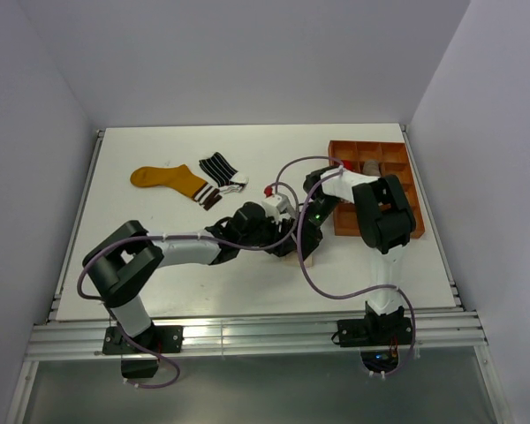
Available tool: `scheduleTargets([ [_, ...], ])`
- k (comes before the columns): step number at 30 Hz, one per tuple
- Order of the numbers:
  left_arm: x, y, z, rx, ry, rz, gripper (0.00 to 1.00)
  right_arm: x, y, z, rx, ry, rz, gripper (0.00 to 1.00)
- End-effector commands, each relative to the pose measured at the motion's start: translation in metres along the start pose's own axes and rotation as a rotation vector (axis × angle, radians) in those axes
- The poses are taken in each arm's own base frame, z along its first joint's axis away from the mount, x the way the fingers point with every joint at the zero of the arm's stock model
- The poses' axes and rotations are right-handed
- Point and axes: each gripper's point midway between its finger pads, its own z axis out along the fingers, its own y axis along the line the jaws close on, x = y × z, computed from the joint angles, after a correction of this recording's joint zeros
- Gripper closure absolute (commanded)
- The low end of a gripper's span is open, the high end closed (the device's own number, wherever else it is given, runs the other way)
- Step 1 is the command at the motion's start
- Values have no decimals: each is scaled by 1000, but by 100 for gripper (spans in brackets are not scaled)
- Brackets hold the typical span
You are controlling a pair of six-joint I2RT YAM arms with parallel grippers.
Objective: Roll the socks
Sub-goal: Roll the sock at the center of the board.
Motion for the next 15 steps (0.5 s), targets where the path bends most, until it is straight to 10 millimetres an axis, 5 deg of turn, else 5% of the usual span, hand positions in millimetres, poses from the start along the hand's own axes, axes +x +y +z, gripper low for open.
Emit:
scheduleTargets([
  [1,2,-4,12,-13,25,90,43,13,-24,-2,61,71,-7,82],
  [11,34,6,20,-38,103,87,47,12,-27,-3,40,61,38,82],
  [15,46,7,22,-30,133,54,63,11,-27,-2,44,59,48,80],
])
